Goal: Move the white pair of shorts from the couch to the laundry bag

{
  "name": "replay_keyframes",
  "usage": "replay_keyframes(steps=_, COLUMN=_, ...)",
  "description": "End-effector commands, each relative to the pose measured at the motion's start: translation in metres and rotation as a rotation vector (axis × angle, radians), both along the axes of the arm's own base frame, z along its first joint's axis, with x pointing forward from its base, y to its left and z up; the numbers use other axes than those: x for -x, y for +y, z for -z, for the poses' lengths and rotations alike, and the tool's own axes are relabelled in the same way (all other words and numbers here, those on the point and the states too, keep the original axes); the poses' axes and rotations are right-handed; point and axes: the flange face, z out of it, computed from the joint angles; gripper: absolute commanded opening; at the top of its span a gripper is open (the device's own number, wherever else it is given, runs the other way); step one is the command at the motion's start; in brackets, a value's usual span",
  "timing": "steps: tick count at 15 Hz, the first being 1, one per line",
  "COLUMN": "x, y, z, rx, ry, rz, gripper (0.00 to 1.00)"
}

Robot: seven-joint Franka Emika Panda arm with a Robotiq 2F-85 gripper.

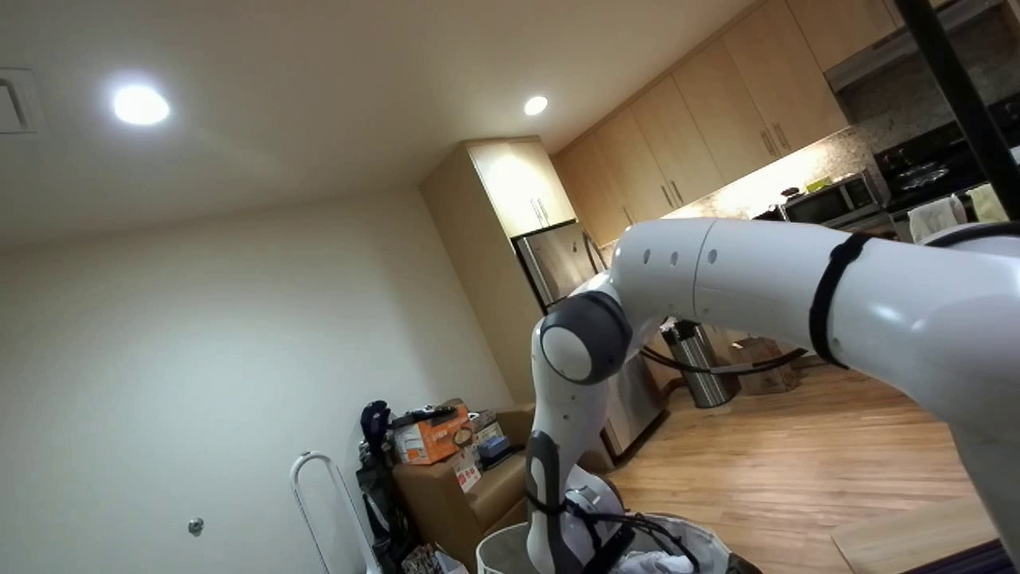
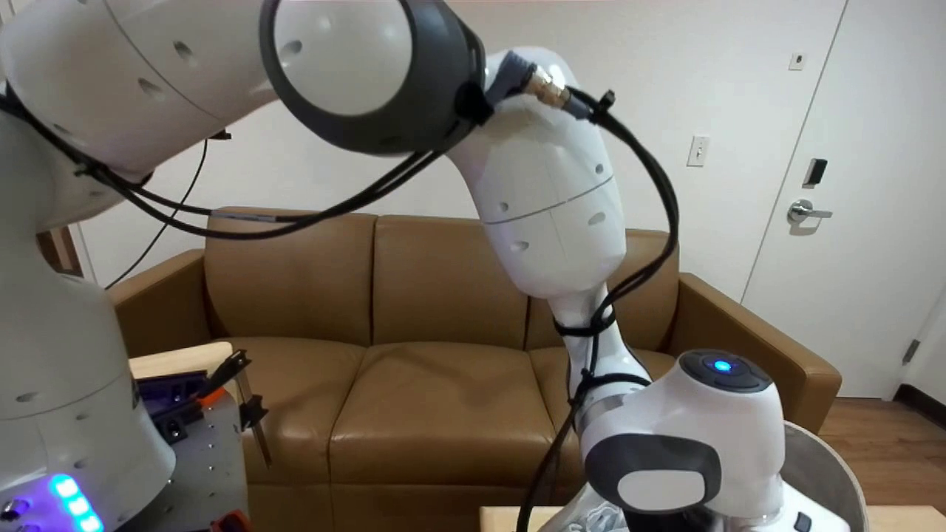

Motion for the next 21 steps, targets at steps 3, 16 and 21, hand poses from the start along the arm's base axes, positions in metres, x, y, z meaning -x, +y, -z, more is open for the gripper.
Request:
replay_keyframes(steps=3, x=-0.008, y=0.004, z=-0.117, rx=0.022, ry=-0.066, rz=-0.061, gripper=1.0)
replay_keyframes(steps=16, x=-0.036, y=0.129, z=-0.252, rx=-0.243, ry=0.159, rz=-0.581, gripper=1.0)
replay_keyframes(steps=21, x=-0.035, y=0.206, z=-0.172, rx=-0.406, ry=0.388, rz=-0.693, gripper=1.0)
